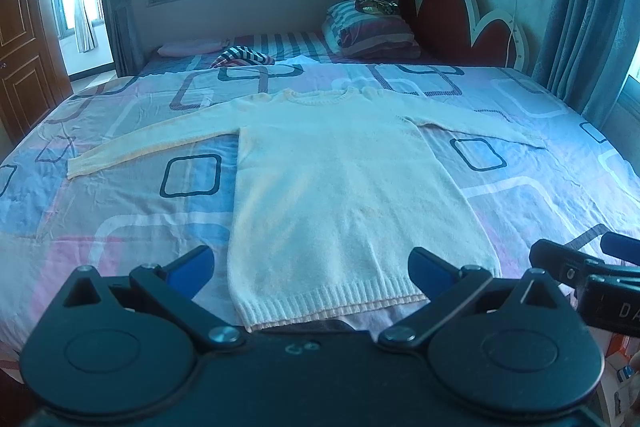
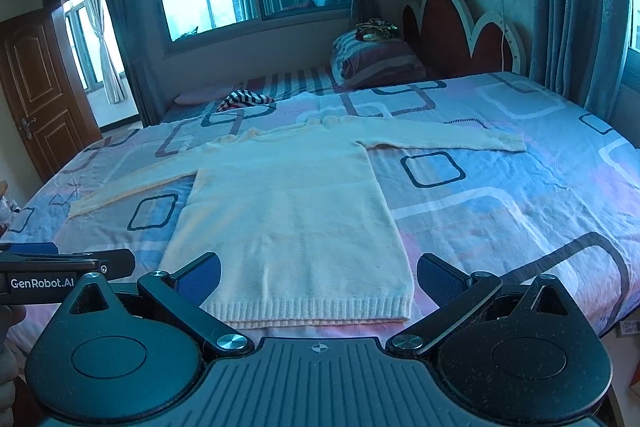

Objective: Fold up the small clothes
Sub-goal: 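Move both tools toward the cream sweater spread on the bed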

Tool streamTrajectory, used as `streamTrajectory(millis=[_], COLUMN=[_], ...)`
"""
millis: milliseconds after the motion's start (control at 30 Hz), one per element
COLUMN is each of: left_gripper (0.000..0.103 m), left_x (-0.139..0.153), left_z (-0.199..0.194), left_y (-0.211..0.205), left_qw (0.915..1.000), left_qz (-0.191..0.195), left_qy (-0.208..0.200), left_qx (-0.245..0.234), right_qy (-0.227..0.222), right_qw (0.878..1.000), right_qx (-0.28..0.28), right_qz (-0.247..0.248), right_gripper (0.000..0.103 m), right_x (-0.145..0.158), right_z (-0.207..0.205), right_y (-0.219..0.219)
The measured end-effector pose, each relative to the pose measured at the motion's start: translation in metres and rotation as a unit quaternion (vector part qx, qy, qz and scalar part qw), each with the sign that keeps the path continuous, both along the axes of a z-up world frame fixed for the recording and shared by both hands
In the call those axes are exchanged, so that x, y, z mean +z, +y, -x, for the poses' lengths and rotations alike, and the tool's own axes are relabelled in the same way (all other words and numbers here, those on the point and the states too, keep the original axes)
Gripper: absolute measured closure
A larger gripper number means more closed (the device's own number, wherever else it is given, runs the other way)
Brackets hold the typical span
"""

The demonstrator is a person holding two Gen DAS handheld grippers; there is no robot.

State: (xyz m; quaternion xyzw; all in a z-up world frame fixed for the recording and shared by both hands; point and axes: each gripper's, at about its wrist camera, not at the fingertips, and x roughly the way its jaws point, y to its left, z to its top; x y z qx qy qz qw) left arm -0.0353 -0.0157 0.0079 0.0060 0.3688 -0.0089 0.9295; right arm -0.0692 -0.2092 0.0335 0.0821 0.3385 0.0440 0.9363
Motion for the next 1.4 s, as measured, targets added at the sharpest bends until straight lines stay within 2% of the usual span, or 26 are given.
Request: streamTrajectory(millis=[933,1400], left_gripper=[0.001,0.001], left_x=[-0.004,-0.008], left_z=[-0.006,-0.016], left_y=[-0.002,0.0], left_qw=[1.0,1.0], left_qz=[-0.003,-0.004], left_qy=[0.0,0.004], left_qx=[0.003,0.007], right_qy=[0.003,0.013], right_qw=[1.0,1.0], right_qx=[-0.003,-0.001], right_qz=[0.006,0.007], right_gripper=[0.0,0.0], right_x=[-0.004,-0.009], right_z=[-0.004,-0.018], right_y=[0.002,0.009])
